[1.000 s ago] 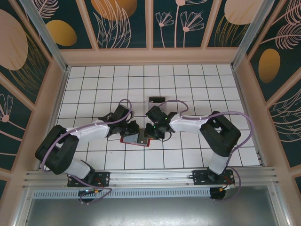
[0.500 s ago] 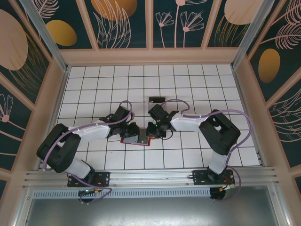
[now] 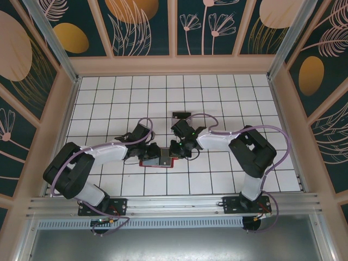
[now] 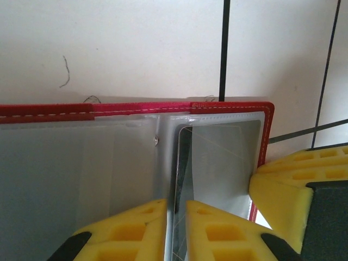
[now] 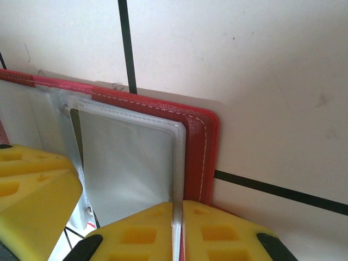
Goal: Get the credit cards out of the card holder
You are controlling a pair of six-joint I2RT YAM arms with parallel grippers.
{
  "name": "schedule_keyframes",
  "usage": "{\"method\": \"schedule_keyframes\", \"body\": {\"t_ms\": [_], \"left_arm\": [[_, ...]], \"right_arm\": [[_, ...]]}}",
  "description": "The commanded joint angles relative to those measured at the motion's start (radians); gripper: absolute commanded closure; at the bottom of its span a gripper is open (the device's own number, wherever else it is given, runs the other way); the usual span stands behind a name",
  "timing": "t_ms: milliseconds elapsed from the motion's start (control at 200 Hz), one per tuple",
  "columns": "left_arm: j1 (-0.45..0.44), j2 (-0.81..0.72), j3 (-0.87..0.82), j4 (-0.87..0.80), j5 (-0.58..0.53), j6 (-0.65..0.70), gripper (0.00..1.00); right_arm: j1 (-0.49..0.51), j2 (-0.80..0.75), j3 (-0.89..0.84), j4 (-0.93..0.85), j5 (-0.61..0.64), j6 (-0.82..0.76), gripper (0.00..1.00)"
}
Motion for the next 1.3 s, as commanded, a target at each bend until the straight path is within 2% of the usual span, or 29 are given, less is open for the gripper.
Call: {"method": "schedule_keyframes", "body": {"t_ms": [0, 250, 631, 861, 1146, 1296], "left_arm": [[0.006, 0.023, 0.003, 0.002, 0.005, 0.023, 0.8], [0.007, 0.042, 0.002, 0.03, 0.049, 0.033, 0.74], [0.007, 0.079, -0.01, 0.063, 0.092, 0.041, 0.73], [0.006, 0.073, -0.017, 0.109, 0.152, 0.032, 0.77], [0.006, 0.018, -0.024, 0.135, 0.167, 0.006, 0.76], [0.007, 0.005, -0.011, 0.111, 0.167, 0.013, 0.8]], "right_arm": [[-0.013, 0.045, -0.004, -0.047, 0.07, -0.028, 0.88], [-0.014, 0.033, -0.011, -0.046, 0.073, -0.023, 0.89], [-0.013, 0.034, -0.019, -0.037, 0.062, -0.025, 0.91], [-0.01, 0.036, -0.029, -0.022, 0.056, -0.017, 0.93], [-0.003, 0.034, -0.038, -0.017, 0.053, -0.01, 0.95], [-0.003, 0.026, -0.044, -0.017, 0.057, -0.008, 0.95]]}}
